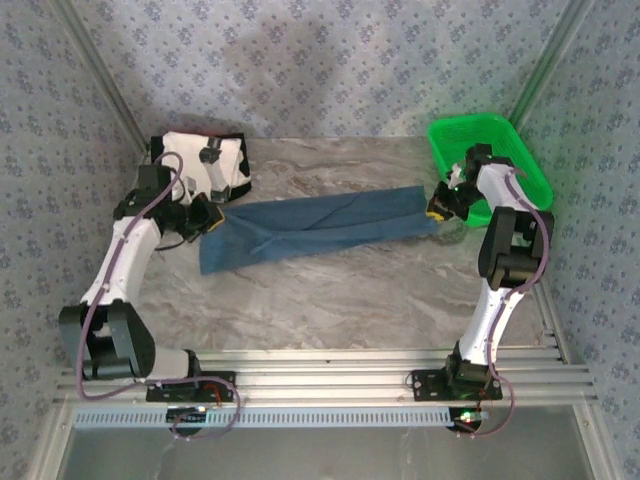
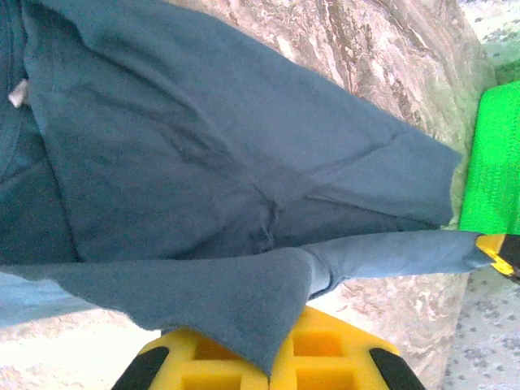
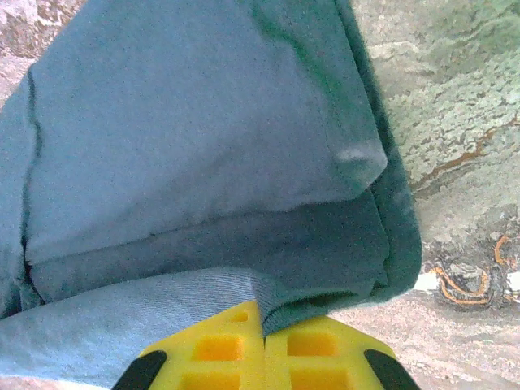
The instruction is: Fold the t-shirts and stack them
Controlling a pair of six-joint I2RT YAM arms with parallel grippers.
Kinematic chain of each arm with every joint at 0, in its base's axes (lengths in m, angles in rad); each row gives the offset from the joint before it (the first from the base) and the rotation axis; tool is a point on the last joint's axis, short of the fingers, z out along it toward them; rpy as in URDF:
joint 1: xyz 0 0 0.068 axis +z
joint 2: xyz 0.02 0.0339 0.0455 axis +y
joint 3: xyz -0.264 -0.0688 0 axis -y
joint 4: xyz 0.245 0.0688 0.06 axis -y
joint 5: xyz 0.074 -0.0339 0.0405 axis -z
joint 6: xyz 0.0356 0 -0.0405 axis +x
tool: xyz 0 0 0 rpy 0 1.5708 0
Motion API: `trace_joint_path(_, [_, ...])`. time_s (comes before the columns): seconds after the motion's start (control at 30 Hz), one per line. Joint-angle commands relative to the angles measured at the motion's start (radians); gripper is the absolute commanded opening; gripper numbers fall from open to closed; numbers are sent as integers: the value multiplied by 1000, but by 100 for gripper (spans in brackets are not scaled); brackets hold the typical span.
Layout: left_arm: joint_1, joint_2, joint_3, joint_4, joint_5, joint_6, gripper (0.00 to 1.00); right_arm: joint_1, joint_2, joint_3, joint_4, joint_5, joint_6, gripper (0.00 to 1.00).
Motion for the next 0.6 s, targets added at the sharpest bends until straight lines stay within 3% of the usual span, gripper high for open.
trace_joint_path(0.0, [1, 54, 55, -25, 15, 90, 0, 3, 24, 50, -48, 28, -33, 0])
trace_joint_path(0.57, [8, 294, 128, 23, -27, 104, 0, 31, 164, 245, -125, 104, -68, 0])
